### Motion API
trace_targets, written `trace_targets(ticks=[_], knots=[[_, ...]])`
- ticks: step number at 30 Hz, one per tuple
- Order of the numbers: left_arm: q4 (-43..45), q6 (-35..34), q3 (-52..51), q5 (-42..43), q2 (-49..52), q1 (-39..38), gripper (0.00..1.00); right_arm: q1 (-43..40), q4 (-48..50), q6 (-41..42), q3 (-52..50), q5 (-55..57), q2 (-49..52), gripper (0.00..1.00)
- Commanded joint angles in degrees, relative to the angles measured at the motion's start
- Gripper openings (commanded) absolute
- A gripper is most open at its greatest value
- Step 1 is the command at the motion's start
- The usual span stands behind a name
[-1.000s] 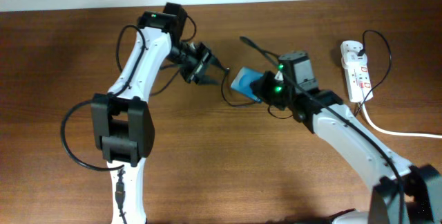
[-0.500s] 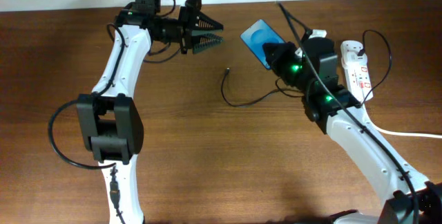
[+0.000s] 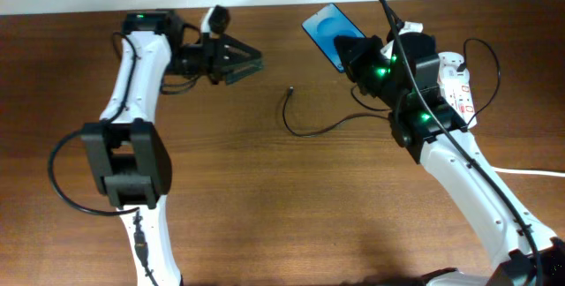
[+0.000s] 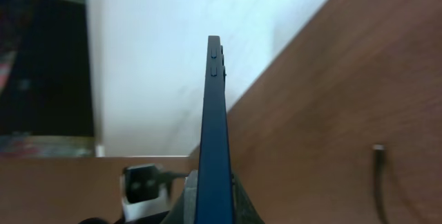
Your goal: Plug charger to phone and switch on socket
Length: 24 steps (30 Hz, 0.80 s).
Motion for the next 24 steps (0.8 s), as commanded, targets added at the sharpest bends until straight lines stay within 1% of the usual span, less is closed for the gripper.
trace_targets(ticks=[1, 2, 3, 4, 8, 9, 10, 11, 12, 14, 15, 17, 20, 24], knots=[[8.68, -12.13, 0.17, 0.74, -2.12, -2.05, 0.50, 2.82, 2.71, 4.48, 1.49, 0.55, 0.22, 0.04], [13.77, -19.10, 0.17, -0.28, -2.10, -2.56, 0.50, 3.45, 3.13, 4.68, 1.49, 1.46, 0.46, 0.04], [18.62, -27.56, 0.17, -4.57, -2.12, -2.89, 0.50, 3.80, 3.13, 4.68, 1.49, 2.01, 0.50, 0.04], [21.92, -34.07, 0.17, -7.82, -2.12, -3.10, 0.52, 3.78, 3.15, 4.68, 1.49, 2.08, 0.50, 0.04], [32.48, -48.28, 0.17, -8.90, -2.12, -5.03, 0.53, 3.80, 3.17, 5.68, 1.49, 3.80, 0.72, 0.04], [33.73, -51.01, 0.17, -9.99, -2.12, -5.60, 0.52, 3.80, 3.21, 7.30, 1.49, 4.00, 1.14, 0.04], [35.93, -55.19, 0.17, -11.56, -2.12, -6.43, 0.52, 3.98, 3.34, 11.41, 1.49, 4.66, 2.49, 0.04], [38.42, -57.88, 0.17, -11.67, -2.12, -7.04, 0.51, 4.33, 3.72, 14.58, 1.49, 5.22, 3.54, 0.04], [41.40, -60.37, 0.17, -11.69, -2.12, -7.63, 0.51, 4.94, 6.10, 17.09, 1.49, 5.25, 4.96, 0.04], [45.11, -64.00, 0.17, -12.13, -2.12, -8.17, 0.49, 5.99, 9.81, 19.93, 1.51, 5.60, 6.32, 0.04], [48.17, -67.08, 0.17, -13.03, -2.12, -8.20, 0.48, 6.80, 10.38, 22.47, 1.51, 7.26, 6.84, 0.04], [51.19, -69.90, 0.17, -13.94, -2.12, -8.20, 0.47, 7.13, 10.23, 22.51, 1.51, 7.58, 6.86, 0.04], [54.77, -73.59, 0.17, -18.29, -2.12, -8.26, 0.46, 7.78, 10.19, 24.00, 1.49, 7.65, 6.86, 0.04], [55.58, -76.50, 0.17, -21.40, -2.12, -8.94, 0.43, 7.87, 10.38, 25.90, 1.49, 8.50, 6.99, 0.04]])
